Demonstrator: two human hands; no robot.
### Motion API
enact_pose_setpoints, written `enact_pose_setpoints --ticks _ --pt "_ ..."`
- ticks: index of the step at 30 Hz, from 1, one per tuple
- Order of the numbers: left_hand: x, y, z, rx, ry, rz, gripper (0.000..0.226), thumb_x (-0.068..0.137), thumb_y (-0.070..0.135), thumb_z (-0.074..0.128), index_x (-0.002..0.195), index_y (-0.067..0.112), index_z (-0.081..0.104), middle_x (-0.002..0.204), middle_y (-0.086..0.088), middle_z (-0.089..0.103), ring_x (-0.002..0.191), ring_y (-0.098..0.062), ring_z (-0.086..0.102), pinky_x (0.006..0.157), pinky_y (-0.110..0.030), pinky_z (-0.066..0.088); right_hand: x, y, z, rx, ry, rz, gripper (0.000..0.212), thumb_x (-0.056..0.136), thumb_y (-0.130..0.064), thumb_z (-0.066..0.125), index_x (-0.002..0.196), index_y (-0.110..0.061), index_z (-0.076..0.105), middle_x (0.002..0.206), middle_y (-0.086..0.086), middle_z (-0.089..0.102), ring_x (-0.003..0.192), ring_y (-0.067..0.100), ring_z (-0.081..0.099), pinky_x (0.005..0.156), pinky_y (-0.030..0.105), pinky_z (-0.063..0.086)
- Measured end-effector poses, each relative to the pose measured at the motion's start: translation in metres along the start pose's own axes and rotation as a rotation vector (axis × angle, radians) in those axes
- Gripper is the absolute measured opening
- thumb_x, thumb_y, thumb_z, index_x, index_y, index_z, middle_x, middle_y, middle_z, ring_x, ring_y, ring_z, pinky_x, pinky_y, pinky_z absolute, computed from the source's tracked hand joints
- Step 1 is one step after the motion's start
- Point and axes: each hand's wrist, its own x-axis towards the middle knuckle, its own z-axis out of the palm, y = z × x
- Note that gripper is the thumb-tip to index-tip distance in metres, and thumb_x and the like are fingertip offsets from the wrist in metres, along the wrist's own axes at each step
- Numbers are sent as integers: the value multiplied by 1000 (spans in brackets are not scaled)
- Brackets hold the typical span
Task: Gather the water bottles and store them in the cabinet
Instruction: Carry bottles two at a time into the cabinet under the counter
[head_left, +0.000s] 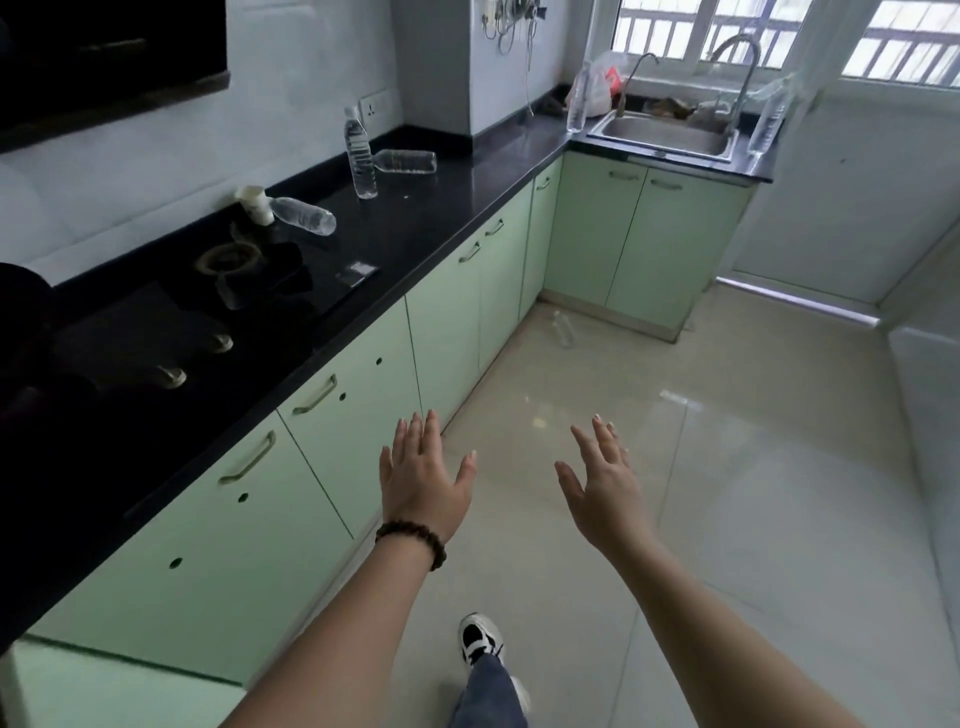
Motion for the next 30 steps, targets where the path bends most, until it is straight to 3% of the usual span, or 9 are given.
enact_pose_setpoints --ticks 7,16,30 --pt "132 3 26 -22 49 -52 73 95 49 44 154 15 17 160 -7 19 149 -21 9 119 -43 13 146 -3 20 -52 -38 -99 56 96 -40 46 147 -21 31 160 4 12 148 19 3 120 36 6" --pt "315 -10 11 -45 128 -187 73 95 48 44 154 14 17 161 -7 17 149 -21 7 120 -43 13 360 -74 29 -73 -98 -229 59 96 -43 44 149 -25 26 161 1 8 148 18 -1 121 38 5" --pt "489 -68 8 1 308 -465 74 92 46 53 151 10 26 157 -13 26 147 -27 17 117 -46 19 585 -155 114 -35 -272 -465 57 97 -41 45 149 -25 27 161 1 10 148 21 2 120 43 12"
